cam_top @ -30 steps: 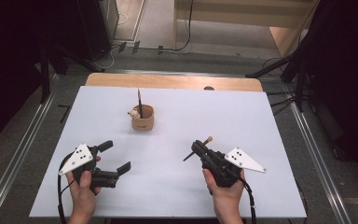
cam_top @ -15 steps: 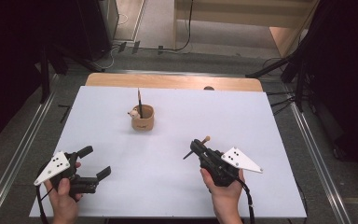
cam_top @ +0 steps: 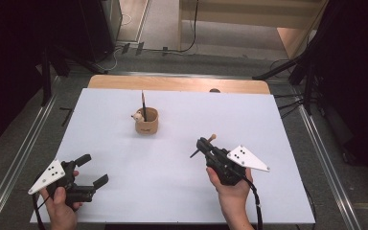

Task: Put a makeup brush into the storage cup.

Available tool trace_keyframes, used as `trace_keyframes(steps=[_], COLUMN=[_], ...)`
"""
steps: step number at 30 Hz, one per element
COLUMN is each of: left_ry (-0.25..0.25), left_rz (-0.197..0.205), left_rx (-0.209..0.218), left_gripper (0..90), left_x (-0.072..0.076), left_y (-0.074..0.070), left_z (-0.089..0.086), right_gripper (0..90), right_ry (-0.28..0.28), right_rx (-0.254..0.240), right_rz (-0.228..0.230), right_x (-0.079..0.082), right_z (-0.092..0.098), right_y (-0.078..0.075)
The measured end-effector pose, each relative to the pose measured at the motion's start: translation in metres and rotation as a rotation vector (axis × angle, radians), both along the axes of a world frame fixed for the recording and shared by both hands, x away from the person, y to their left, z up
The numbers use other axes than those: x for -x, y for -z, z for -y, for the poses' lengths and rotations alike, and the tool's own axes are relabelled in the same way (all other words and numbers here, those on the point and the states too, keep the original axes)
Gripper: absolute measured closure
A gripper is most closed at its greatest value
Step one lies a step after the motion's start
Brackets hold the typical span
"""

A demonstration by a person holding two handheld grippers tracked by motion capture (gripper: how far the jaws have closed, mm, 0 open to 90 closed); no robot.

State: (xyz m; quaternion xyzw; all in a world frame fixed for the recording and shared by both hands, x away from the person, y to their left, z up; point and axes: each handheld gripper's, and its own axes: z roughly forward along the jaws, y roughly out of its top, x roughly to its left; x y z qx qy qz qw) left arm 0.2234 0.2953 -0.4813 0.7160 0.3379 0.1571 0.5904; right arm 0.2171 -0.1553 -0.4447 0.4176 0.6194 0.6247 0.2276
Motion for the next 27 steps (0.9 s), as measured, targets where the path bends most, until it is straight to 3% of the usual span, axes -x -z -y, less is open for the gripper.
trace_keyframes(steps=[9,15,21,27], left_ry=[-0.011,-0.014,-0.024,-0.022], left_rz=[0.010,0.009,-0.002,-0.001], left_rx=[-0.044,-0.038,-0.002,-0.014], left_gripper=[0.0,0.0,0.0,0.0], left_x=[0.001,0.001,0.000,0.000], left_y=[0.003,0.004,0.003,0.001], left_z=[0.005,0.005,0.002,0.003], right_gripper=[84.4,84.4,84.3,84.4], right_ry=[-0.027,-0.025,-0.038,-0.055], right_rx=[0.044,0.062,0.082,0.080], right_rz=[0.020,0.030,0.038,0.060], right_x=[-0.026,-0.041,-0.054,-0.066], right_z=[-0.017,-0.032,-0.042,-0.048], right_y=[-0.018,-0.023,-0.031,-0.034])
